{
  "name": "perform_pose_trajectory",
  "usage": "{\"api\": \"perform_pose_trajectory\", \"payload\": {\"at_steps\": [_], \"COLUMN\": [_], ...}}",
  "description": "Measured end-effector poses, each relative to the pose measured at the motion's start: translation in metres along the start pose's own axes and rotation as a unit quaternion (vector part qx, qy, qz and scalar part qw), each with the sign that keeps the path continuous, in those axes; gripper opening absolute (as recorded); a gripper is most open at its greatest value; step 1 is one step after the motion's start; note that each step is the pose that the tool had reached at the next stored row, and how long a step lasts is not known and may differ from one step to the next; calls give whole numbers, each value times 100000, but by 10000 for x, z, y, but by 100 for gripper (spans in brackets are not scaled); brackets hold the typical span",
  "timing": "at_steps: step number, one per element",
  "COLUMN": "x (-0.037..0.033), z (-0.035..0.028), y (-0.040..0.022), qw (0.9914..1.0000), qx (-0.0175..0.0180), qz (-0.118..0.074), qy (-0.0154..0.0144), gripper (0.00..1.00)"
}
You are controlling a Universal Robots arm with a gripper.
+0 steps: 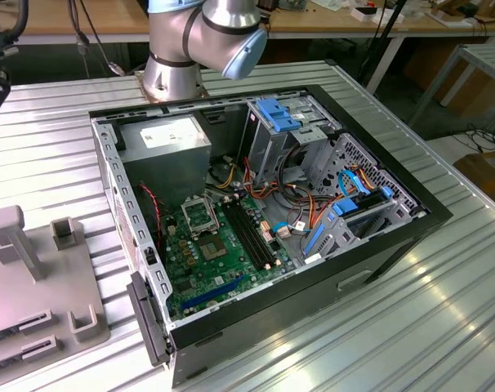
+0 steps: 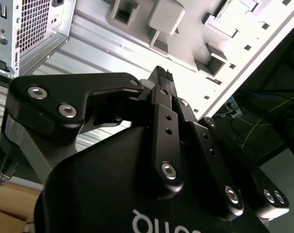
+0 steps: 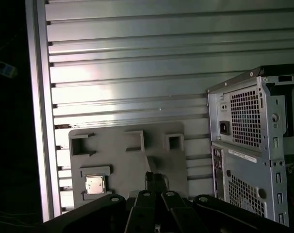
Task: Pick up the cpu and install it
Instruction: 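Reach for the cpu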
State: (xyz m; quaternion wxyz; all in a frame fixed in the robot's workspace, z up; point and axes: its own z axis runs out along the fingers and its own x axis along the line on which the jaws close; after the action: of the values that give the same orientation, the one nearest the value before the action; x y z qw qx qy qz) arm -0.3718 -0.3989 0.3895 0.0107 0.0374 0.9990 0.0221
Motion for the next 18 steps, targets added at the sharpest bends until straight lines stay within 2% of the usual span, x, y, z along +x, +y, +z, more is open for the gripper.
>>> {"api": "perform_pose_trajectory", "payload": {"at_steps": [11,15,18], "x": [270,329,335], "z": [19,22,24], "y": [-21,-26,-27], "qw": [100000,99999,99999], "qx": [22,27,22], "qz": [13,17,5], "qy": [268,319,318], "gripper": [11,11,11]}}
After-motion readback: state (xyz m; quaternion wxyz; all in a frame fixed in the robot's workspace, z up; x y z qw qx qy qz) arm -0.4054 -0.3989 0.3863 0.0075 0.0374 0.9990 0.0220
